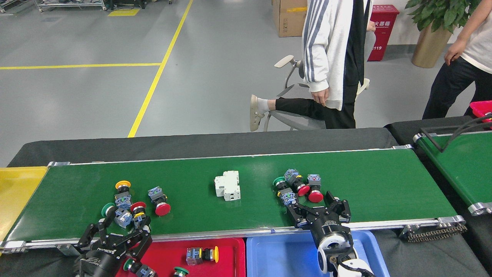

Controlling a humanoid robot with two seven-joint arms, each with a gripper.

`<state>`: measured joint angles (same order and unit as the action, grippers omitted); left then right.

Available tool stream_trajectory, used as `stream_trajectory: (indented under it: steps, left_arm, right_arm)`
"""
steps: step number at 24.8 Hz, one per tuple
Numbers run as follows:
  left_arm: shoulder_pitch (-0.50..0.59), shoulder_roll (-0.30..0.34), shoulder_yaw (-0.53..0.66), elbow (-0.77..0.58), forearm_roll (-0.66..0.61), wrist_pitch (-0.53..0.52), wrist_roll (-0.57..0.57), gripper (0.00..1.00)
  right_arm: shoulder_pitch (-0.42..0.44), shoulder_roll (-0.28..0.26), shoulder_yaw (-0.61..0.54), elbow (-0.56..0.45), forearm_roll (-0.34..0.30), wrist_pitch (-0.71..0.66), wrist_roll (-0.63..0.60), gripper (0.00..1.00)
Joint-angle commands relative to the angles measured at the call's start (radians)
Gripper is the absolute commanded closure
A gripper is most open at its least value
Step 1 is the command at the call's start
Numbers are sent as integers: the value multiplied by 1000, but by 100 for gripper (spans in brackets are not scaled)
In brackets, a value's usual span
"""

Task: Pick switch part from conveyor to tray

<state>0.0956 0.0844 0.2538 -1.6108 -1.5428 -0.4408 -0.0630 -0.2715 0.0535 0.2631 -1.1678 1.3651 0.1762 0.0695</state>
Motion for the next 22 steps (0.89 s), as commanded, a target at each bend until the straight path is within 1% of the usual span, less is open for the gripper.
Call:
stream_trajectory:
  steps: [1,2,4,6,7,8,12,15,16,18,19,20,22]
  left_arm:
    - [13,8,-2,-23,3,-26,3,0]
    - [16,6,-4,-17,-2,-26,3,0]
    - [13,3,-5,9,-8,-21,3,0]
    - [3,3,-4,32,-8,-16,3,0]
    - [-1,3,-2,35,-8,-16,3,0]
    - [-5,5,-1,40,-8,-15,3,0]
    - [-30,6,1,101,-10,14,3,0]
    - [-45,26,8,132,-10,47,3,0]
    - [-50,37,8,140,-10,63,3,0]
    - [-60,43,10,158,-10,120,6,1]
    - [-63,43,8,161,-8,143,8,4]
    - [-66,43,8,161,-8,169,11,12]
    - [-65,46,8,167,-8,178,15,34]
  right_arm:
    - [-32,6,1,-6,-1,26,1,2]
    - [-43,5,7,-3,-1,26,3,10]
    - [-61,2,24,7,0,14,9,46]
    - [-69,-6,48,7,-3,-7,10,76]
    - [-71,-9,58,5,-3,-23,12,84]
    - [-69,-12,58,5,-3,-43,13,90]
    - [-68,-10,58,2,-4,-104,13,98]
    - [-68,-9,59,-16,-3,-116,10,99]
    - [-66,-7,62,-43,-1,-119,7,99]
    - [-45,-7,110,-136,0,-171,6,99]
    - [-28,-7,136,-176,0,-211,6,99]
    - [-3,-7,166,-219,0,-262,6,98]
    - [40,-4,235,-289,5,-356,4,97]
